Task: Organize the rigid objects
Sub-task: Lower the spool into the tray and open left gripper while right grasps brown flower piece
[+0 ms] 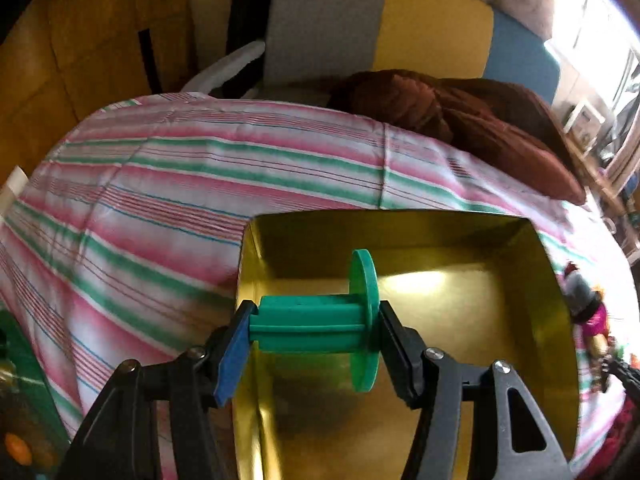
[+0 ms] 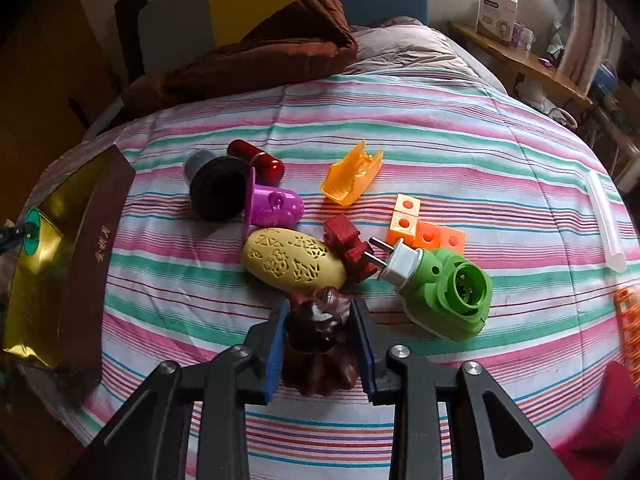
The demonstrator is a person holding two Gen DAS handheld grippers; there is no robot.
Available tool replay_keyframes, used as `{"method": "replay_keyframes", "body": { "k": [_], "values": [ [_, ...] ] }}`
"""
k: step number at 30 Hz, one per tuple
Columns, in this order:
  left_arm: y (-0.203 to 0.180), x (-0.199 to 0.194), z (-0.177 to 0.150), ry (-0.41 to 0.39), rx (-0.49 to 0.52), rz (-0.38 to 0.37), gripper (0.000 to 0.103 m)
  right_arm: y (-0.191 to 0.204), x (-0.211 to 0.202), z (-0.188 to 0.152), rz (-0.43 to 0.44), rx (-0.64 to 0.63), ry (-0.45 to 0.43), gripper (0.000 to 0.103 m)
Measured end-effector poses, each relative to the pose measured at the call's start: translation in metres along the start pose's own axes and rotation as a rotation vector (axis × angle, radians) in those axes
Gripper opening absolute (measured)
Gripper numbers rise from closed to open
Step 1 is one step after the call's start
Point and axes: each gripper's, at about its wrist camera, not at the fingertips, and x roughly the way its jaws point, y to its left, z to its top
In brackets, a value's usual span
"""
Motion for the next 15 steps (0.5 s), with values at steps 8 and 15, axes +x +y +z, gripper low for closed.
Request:
{"method": "replay_keyframes", "body": {
  "k": [8, 15],
  "values": [
    [-0.004, 0.021, 0.017, 0.013, 0.004, 0.062, 0.061, -0.003, 0.004, -0.001, -0.004, 0.004, 0.007, 0.037],
    [-0.003, 0.002, 0.014, -0.005, -0.014, 0.000, 0.068, -0.003, 0.001, 0.000, -0.001, -0.001, -0.015, 0.024]
  ]
}}
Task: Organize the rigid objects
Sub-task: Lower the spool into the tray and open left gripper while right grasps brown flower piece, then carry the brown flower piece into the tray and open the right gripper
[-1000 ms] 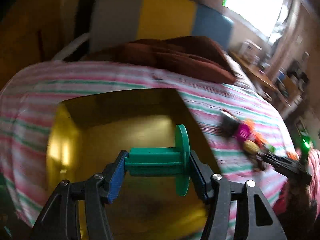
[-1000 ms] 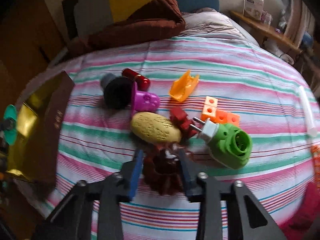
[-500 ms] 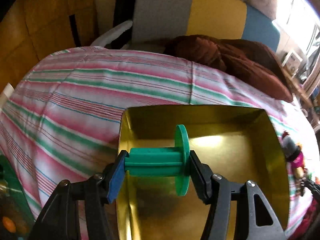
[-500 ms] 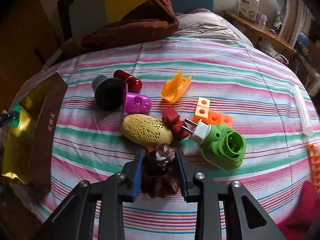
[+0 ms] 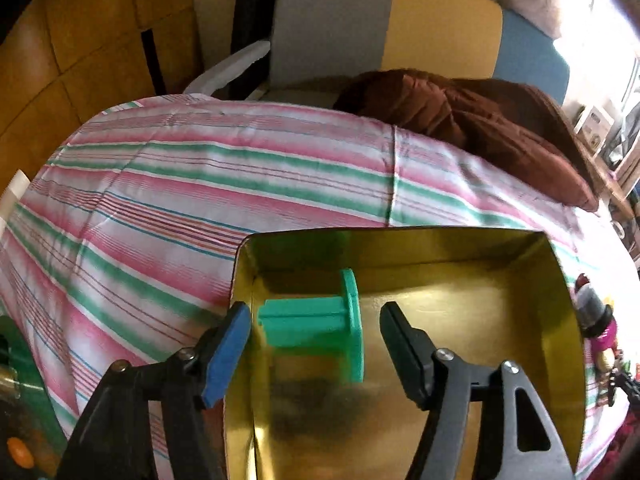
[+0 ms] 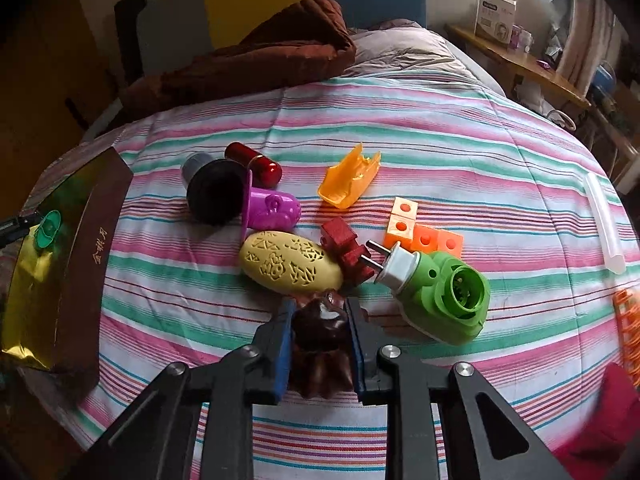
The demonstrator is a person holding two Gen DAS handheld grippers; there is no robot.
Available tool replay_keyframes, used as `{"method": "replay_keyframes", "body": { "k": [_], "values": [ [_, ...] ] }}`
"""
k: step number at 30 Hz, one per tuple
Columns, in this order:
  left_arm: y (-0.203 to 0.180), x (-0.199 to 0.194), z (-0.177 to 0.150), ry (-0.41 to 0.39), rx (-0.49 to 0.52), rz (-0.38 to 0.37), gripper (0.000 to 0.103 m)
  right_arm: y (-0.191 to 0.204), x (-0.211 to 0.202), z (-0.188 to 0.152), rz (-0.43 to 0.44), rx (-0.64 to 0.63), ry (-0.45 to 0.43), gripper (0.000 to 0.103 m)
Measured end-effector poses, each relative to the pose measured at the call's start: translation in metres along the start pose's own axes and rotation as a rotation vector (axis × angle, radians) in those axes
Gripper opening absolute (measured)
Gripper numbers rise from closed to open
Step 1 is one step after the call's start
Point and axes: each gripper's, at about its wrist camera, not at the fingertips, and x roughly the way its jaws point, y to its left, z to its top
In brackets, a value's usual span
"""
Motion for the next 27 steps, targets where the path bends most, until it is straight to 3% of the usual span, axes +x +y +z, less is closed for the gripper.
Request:
{"method": "replay_keyframes", "body": {
  "k": [5, 11, 21, 27],
  "values": [
    [0.004, -0.046, -0.016, -0.078, -0.025, -0.015, 0.068, 0.001, 0.000, 0.001, -0.001, -0.003, -0.005, 0.024],
    [0.000, -0.095, -0.068, -0.130, -0.018, -0.075, 0.068, 0.005, -0.005, 0.001, 0.010, -0.011, -0.027, 0.024],
    [0.023, -0.124, -0.133, -0.136, -0.058, -0.017, 0.068, 0.006, -0.026, 0.004, 0.060, 0.017, -0.095, 0.024],
    [0.028, -0.130, -0.147, -0.136, -0.064, -0.025, 0.068, 0.063, -0.066, 0.016, 0.158, -0.082, -0.162, 0.024]
  ]
}}
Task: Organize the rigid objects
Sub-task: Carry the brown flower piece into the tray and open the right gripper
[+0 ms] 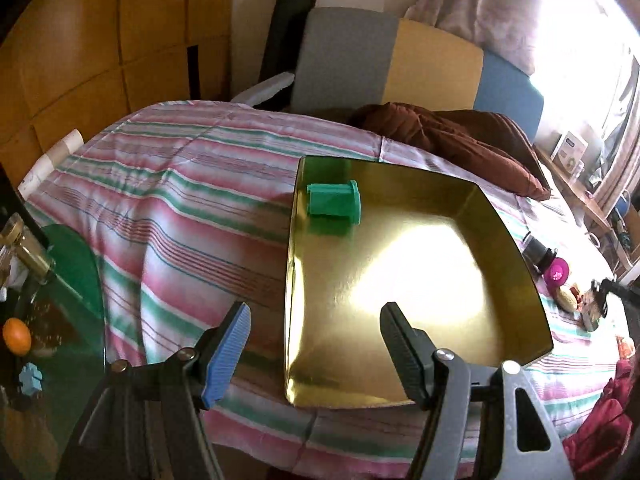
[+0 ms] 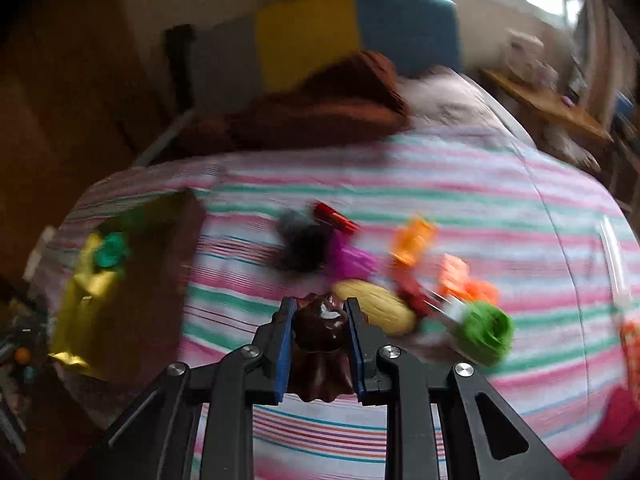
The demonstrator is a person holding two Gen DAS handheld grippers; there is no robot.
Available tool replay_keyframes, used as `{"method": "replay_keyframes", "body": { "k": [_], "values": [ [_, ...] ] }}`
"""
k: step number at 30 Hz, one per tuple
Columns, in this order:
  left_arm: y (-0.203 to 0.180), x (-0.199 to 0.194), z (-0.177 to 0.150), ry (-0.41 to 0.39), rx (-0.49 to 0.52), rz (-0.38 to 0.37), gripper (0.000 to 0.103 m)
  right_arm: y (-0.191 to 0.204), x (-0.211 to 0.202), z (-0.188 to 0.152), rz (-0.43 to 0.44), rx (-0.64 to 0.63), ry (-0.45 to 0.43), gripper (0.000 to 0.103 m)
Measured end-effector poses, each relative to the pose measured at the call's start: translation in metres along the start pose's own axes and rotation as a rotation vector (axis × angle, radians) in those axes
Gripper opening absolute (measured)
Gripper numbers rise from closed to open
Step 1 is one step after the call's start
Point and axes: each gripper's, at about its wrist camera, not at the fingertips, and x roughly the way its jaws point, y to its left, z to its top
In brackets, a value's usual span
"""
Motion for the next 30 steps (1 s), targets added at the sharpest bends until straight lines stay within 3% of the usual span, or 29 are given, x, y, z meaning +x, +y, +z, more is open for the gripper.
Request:
{"method": "replay_keyframes", "body": {
  "k": [4, 11, 15, 19, 24, 26, 28, 30],
  "values": [
    [0.002, -0.004, -0.005, 0.003, -0.004, 0.006, 0.068, 0.066, 0.002, 0.019, 0.135, -0.092, -0.011, 0.024],
    [0.018, -0.003, -0.016, 0.035, -0.032, 0.029, 0.068, 0.198, 0.060, 0.029, 0.352, -0.219, 0.108, 0.024],
    [0.030, 0.000, -0.024, 0.053, -0.053, 0.043, 0.068, 0.262, 0.102, 0.026, 0.403, -0.253, 0.204, 0.024],
    [0.040, 0.000, -0.026, 0.057, -0.078, 0.018, 0.067, 0.311, 0.139, 0.026, 0.400, -0.242, 0.265, 0.024],
    [0.047, 0.004, -0.025, 0.058, -0.092, 0.015, 0.066, 0.333, 0.176, 0.032, 0.377, -0.170, 0.301, 0.026],
    [0.047, 0.008, -0.026, 0.077, -0.091, 0.020, 0.065, 0.335, 0.187, 0.034, 0.388, -0.130, 0.305, 0.030],
    [0.049, 0.012, -0.027, 0.104, -0.100, 0.009, 0.059, 0.334, 0.187, 0.037, 0.406, -0.104, 0.302, 0.042],
    [0.050, 0.013, -0.029, 0.112, -0.106, -0.013, 0.059, 0.330, 0.179, 0.040, 0.424, -0.103, 0.276, 0.065]
  ]
}}
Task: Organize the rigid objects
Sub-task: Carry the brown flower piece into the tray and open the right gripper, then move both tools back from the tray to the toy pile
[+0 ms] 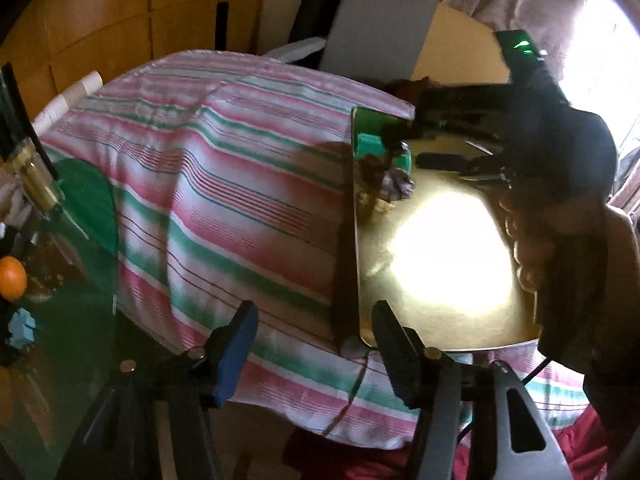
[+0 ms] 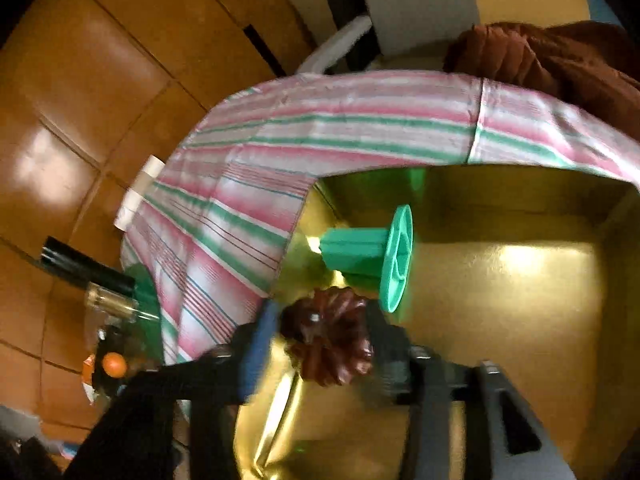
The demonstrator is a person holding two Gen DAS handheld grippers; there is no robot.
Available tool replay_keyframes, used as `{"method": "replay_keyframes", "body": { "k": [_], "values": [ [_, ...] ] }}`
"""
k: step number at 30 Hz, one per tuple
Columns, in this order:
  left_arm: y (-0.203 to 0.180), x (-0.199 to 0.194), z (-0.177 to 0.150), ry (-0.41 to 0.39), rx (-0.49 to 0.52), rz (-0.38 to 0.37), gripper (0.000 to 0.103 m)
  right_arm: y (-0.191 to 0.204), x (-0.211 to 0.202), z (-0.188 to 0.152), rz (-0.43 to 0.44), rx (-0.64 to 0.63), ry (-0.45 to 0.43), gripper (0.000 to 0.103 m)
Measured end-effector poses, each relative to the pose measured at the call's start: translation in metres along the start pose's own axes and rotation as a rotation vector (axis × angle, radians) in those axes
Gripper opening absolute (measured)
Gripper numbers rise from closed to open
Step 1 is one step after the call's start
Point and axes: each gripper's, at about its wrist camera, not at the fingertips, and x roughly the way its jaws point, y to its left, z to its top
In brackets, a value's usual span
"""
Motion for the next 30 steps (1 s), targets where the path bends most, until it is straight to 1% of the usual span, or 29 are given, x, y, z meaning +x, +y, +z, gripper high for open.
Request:
{"method": "replay_keyframes", "body": {
  "k": [4, 6, 9, 12, 14, 17, 20, 22, 23, 24, 27, 30],
  "values": [
    [-0.008, -0.009, 0.001, -0.041, 0.026, -0.005, 0.059, -0.001, -0.030, -0.008, 0.006, -0.035, -0.048, 0.074],
    [-0.013, -0.014, 0.002, -0.058, 0.037, -0.010, 0.059, -0.002, -0.047, -0.016, -0.009, -0.071, -0.072, 0.085],
    [-0.022, -0.017, 0.004, -0.061, 0.047, -0.028, 0.059, -0.003, -0.075, -0.032, -0.061, -0.145, -0.122, 0.088],
    [-0.030, -0.017, 0.006, -0.044, 0.048, -0.051, 0.059, -0.008, -0.107, -0.053, -0.127, -0.211, -0.183, 0.098],
    [-0.039, -0.019, 0.005, -0.039, 0.071, -0.071, 0.059, -0.016, -0.126, -0.066, -0.179, -0.241, -0.216, 0.099],
    [-0.054, -0.022, 0.002, -0.043, 0.113, -0.096, 0.059, -0.031, -0.150, -0.085, -0.244, -0.251, -0.248, 0.099],
    [-0.072, -0.027, -0.002, -0.050, 0.167, -0.093, 0.059, -0.047, -0.172, -0.102, -0.301, -0.247, -0.286, 0.099],
    [-0.084, -0.031, -0.004, -0.063, 0.207, -0.087, 0.059, -0.058, -0.186, -0.113, -0.356, -0.243, -0.322, 0.100],
    [-0.089, -0.032, -0.005, -0.071, 0.226, -0.087, 0.059, -0.063, -0.192, -0.117, -0.381, -0.243, -0.339, 0.101],
    [-0.096, -0.033, -0.005, -0.076, 0.247, -0.090, 0.059, -0.069, -0.201, -0.122, -0.416, -0.242, -0.361, 0.103],
    [-0.115, -0.037, -0.007, -0.100, 0.305, -0.081, 0.059, -0.085, -0.219, -0.131, -0.512, -0.232, -0.401, 0.103],
    [-0.132, -0.041, -0.009, -0.123, 0.364, -0.070, 0.059, -0.104, -0.237, -0.136, -0.655, -0.210, -0.438, 0.103]
  ]
}}
